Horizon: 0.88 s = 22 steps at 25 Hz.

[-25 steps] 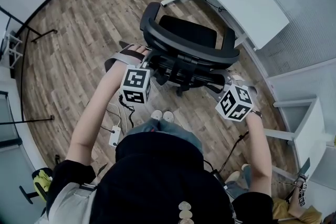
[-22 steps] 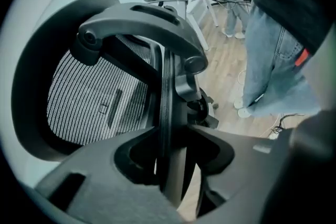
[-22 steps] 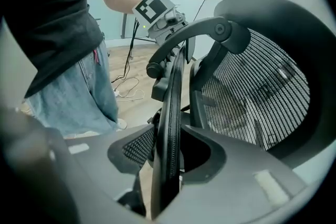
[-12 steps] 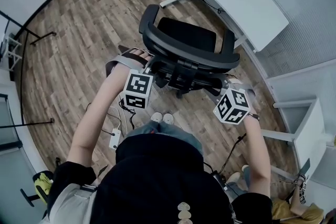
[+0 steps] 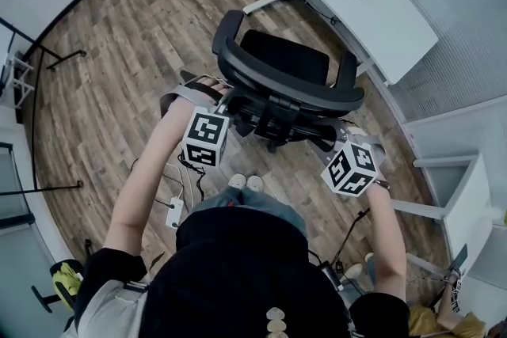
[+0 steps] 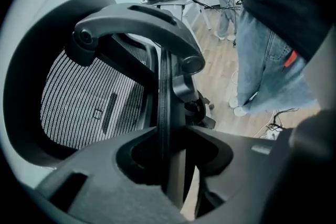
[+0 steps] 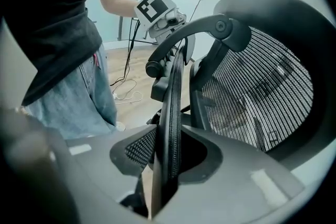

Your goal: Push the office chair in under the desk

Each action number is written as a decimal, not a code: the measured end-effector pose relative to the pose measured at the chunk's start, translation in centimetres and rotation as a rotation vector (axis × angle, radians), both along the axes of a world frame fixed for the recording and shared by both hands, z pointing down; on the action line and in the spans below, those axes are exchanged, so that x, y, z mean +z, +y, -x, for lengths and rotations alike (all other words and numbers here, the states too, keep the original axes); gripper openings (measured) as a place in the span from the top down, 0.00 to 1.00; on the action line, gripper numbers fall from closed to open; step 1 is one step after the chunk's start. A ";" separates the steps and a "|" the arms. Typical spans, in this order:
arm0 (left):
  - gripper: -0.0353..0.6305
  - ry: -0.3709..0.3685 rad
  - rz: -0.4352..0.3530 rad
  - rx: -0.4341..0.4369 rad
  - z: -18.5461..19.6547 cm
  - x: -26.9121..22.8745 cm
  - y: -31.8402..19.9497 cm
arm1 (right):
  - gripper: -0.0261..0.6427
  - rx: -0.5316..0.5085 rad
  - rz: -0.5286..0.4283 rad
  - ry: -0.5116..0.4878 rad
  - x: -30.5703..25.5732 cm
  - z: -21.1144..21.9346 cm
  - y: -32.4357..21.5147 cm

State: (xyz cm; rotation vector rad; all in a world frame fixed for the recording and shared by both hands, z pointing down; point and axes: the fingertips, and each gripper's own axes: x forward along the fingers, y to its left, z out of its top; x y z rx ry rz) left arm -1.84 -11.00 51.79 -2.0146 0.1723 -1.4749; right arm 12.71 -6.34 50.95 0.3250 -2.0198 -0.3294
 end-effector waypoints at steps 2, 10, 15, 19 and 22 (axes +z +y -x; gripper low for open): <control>0.73 0.004 -0.001 0.000 0.0 0.1 -0.2 | 0.78 0.005 -0.012 0.002 0.1 0.0 -0.1; 0.72 0.006 -0.012 -0.015 -0.9 0.2 -5.0 | 0.78 0.027 -0.043 0.007 0.2 -0.9 -4.6; 0.72 0.002 -0.016 -0.007 -2.4 0.4 -10.2 | 0.78 0.053 -0.071 0.018 0.3 -2.4 -9.5; 0.72 -0.008 -0.006 -0.001 -3.7 0.6 -14.4 | 0.78 0.070 -0.072 0.025 0.3 -3.6 -13.5; 0.73 -0.021 0.009 0.011 -4.7 0.8 -17.2 | 0.78 0.091 -0.065 0.025 0.4 -4.5 -15.9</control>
